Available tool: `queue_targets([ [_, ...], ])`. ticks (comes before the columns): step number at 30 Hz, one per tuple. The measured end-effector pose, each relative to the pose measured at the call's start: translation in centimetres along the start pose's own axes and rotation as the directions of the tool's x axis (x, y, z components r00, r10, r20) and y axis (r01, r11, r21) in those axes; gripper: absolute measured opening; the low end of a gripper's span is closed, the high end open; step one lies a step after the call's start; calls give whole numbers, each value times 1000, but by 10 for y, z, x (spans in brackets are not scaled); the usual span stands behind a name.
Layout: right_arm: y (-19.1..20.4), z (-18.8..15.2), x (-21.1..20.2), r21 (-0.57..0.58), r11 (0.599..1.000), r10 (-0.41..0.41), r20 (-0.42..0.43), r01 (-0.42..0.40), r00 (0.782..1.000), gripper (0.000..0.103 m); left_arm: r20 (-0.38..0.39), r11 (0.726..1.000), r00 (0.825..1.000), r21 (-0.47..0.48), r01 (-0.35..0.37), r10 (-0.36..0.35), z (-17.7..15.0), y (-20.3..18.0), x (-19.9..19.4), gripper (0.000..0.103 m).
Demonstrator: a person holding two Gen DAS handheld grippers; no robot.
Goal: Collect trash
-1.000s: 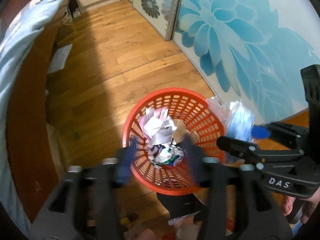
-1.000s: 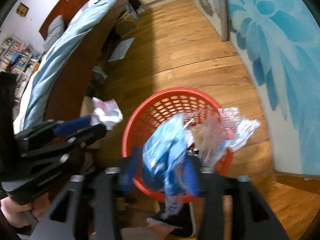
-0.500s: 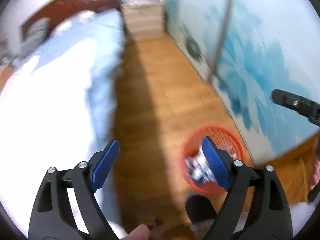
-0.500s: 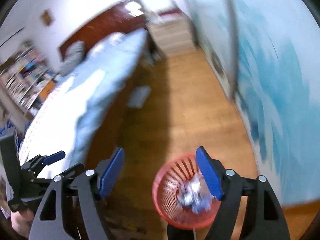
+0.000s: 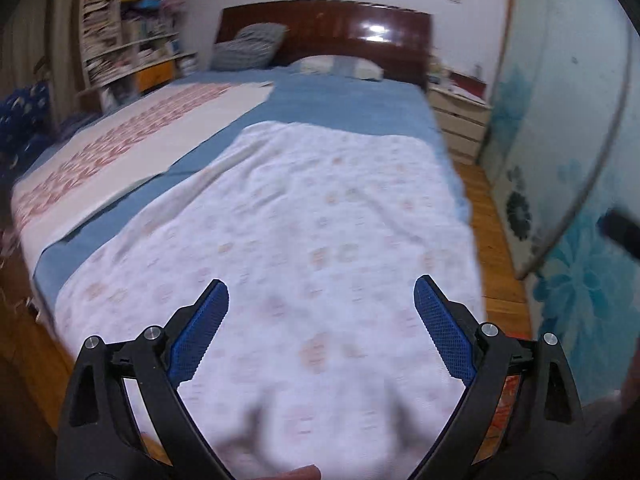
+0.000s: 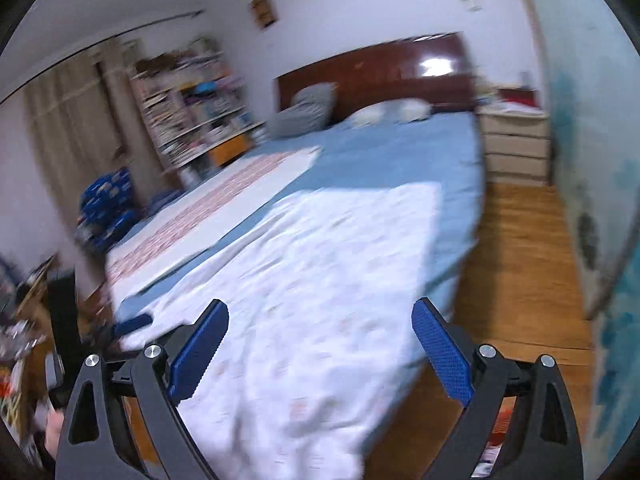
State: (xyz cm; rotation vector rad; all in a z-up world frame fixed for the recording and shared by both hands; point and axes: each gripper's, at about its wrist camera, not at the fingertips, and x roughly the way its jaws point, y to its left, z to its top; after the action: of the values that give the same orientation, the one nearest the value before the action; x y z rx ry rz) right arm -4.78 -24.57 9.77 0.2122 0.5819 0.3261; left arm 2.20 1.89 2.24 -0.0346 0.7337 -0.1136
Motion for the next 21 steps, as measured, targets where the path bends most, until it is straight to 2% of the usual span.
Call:
queue_targets([
  [2, 19, -17, 28, -63, 998, -2, -33, 0, 999, 92, -5, 1000, 1000, -21, -13, 13, -2, 16, 5, 94],
  [3, 28, -23, 43, -87, 996, -16, -76, 9, 997, 92, -9, 999, 1000, -29, -24, 24, -3, 22, 8, 94],
  [6, 30, -32, 72, -91, 996, -20, -144, 7, 989, 92, -36, 998, 999, -45, -31, 30, -5, 27, 21, 95],
  [9, 29, -32, 87, -68, 997, -46, -148, 36, 988, 96, -48, 999, 999, -52, -15, 13, 0, 30, 31, 95],
  [14, 16, -31, 106, -17, 998, -56, -178, 54, 983, 96, -56, 999, 998, -31, 12, -14, 4, 16, 37, 95],
  [21, 15, -28, 119, -32, 999, -36, -174, 31, 984, 96, -67, 999, 997, -22, 24, -25, 2, 6, 39, 95],
])
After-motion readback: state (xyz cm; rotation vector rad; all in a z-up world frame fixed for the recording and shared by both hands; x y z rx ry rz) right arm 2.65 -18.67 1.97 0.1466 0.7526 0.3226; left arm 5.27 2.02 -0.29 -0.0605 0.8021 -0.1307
